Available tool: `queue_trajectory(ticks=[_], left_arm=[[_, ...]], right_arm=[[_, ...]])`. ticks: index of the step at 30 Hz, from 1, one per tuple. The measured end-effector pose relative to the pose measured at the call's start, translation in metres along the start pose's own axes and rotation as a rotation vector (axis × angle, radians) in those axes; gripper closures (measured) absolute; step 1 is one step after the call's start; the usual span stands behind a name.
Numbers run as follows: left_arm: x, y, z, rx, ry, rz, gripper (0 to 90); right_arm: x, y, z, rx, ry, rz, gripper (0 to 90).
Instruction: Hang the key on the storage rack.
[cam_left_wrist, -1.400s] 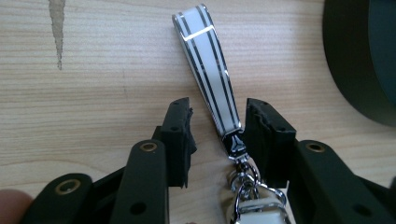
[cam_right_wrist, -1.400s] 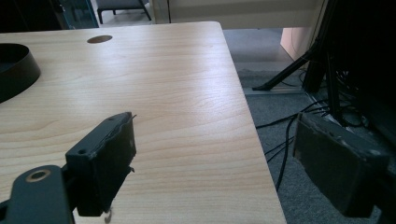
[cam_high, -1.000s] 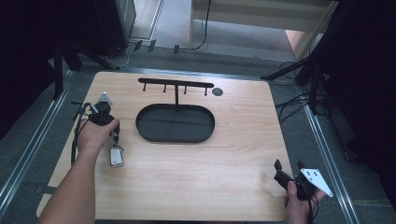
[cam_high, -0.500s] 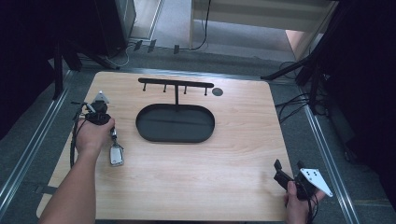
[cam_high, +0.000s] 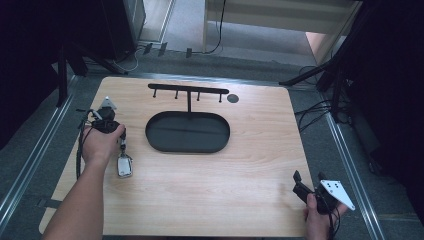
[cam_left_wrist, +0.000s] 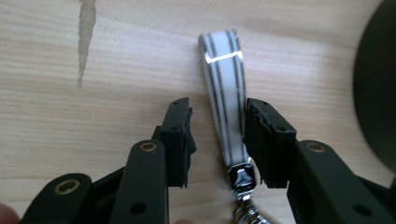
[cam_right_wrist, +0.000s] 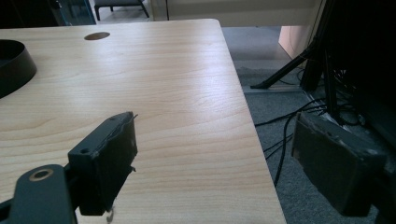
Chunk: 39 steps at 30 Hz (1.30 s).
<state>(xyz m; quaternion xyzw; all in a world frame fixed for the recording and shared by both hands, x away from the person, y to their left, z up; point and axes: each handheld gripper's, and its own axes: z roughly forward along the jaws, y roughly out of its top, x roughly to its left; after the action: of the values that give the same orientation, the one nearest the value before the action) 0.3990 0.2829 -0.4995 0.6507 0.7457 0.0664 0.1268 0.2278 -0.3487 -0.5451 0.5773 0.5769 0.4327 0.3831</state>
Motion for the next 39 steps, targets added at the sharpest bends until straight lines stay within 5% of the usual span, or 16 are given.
queue_trajectory(ticks=[4, 5, 9, 11, 17, 23, 28, 29, 30, 33, 39], left_arm=[[-0.009, -0.001, 0.005, 0.005, 0.052, 0.03, 52.5], [-0.011, -0.001, 0.007, 0.009, 0.102, 0.033, 54.8], [-0.013, -0.002, 0.008, -0.014, 0.162, 0.021, 62.9], [-0.014, -0.002, 0.007, -0.015, 0.155, 0.027, 66.0], [-0.014, -0.002, 0.005, -0.006, 0.101, 0.029, 75.4], [-0.01, -0.003, -0.004, -0.059, 0.011, 0.041, 76.1], [0.001, -0.006, -0.021, -0.178, -0.111, 0.083, 76.1], [0.001, -0.006, -0.021, -0.178, -0.111, 0.083, 76.1], [0.004, -0.008, -0.028, -0.241, -0.117, 0.112, 76.1], [0.006, -0.009, -0.032, -0.289, -0.121, 0.129, 76.1], [0.01, -0.015, -0.046, -0.48, -0.14, 0.208, 76.2]], right_arm=[[0.0, 0.0, 0.0, -0.001, -0.001, -0.006, 14.2], [0.0, 0.0, 0.0, 0.001, 0.0, 0.001, 14.3], [0.0, 0.0, -0.001, 0.0, 0.0, 0.009, 14.3], [-0.001, 0.0, 0.0, -0.001, 0.001, 0.006, 14.3], [-0.001, 0.0, 0.0, 0.0, 0.001, 0.007, 14.3], [-0.001, 0.0, 0.0, 0.001, 0.0, 0.008, 14.3], [-0.001, 0.0, 0.0, 0.0, 0.0, 0.005, 14.3], [-0.001, 0.0, 0.0, 0.0, 0.0, 0.005, 14.3], [-0.001, 0.0, 0.0, 0.001, 0.0, 0.009, 14.3], [0.0, 0.0, -0.001, 0.0, -0.001, 0.009, 14.3], [0.0, 0.0, -0.001, -0.002, -0.002, 0.011, 14.4]])
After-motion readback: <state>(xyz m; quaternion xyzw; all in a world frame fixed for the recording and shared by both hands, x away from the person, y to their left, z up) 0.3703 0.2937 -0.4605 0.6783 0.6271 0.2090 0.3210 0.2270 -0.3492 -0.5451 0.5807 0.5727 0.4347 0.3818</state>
